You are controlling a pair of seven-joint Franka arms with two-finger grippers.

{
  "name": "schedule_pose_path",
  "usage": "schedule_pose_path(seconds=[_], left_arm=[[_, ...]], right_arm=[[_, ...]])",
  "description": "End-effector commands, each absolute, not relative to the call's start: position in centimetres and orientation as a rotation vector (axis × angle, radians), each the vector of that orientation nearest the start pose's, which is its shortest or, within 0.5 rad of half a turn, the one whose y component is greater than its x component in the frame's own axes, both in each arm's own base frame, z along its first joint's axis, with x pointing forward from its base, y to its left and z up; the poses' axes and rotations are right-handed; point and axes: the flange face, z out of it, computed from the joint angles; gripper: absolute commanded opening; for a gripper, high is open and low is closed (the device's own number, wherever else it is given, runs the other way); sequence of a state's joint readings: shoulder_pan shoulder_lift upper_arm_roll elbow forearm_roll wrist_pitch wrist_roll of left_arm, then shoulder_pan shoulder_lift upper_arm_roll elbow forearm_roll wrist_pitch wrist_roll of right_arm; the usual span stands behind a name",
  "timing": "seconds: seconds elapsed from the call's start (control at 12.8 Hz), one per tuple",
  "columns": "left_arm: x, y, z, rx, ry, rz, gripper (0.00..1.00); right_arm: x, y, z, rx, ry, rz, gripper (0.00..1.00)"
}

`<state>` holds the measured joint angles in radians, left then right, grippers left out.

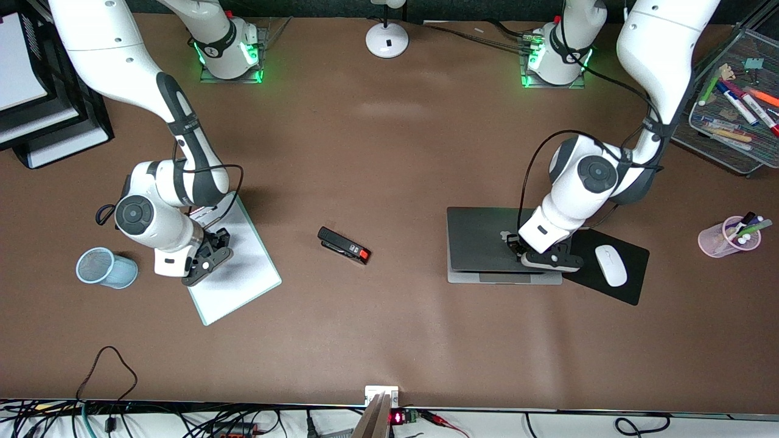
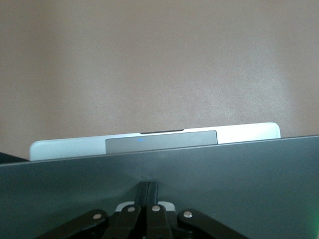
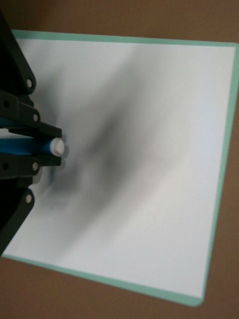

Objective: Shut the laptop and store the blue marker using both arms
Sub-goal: 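Carry the marker toward the cup while the left gripper lowers the lid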

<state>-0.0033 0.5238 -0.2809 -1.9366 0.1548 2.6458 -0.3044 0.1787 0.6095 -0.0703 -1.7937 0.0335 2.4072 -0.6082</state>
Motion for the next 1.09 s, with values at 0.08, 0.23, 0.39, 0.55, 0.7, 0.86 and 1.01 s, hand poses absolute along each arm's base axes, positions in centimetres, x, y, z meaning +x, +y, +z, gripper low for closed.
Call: schedule_pose_path(seconds=[0.08, 0.23, 0.39, 0.55, 0.7, 0.86, 1.01], left_arm=[[63.8, -17.7, 22.0, -3.237, 0.108, -0.301, 0.00], [64.3, -18.1, 20.6, -3.242, 0.114, -0.290, 0.00], [64.7, -18.3, 19.3, -3.235, 0.151, -0.350, 0.00], [64.7, -18.0, 18.3, -3.242, 0.141, -0.360, 0.00], [64.6, -18.0, 18.0, -3.243, 0.141, -0.352, 0.00], [64.5, -18.0, 17.6, -3.245, 0.140, -0.345, 0.00], [64.6, -17.8, 17.9, -3.242, 0.140, -0.353, 0.00]], right_arm=[[66.7, 6.0, 26.1, -2.946, -1.086, -0.015, 0.00], [67.3, 4.7, 28.3, -2.933, -1.135, -0.058, 0.00], [67.5, 3.6, 30.9, -2.911, -1.217, -0.114, 0.00], [67.5, 2.3, 34.0, -2.887, -1.290, -0.157, 0.00], [67.4, 0.8, 37.1, -2.856, -1.330, -0.158, 0.00], [68.1, -0.9, 40.7, -2.789, -1.411, -0.252, 0.01], [68.5, -3.9, 42.5, -2.698, -1.493, -0.324, 0.02]])
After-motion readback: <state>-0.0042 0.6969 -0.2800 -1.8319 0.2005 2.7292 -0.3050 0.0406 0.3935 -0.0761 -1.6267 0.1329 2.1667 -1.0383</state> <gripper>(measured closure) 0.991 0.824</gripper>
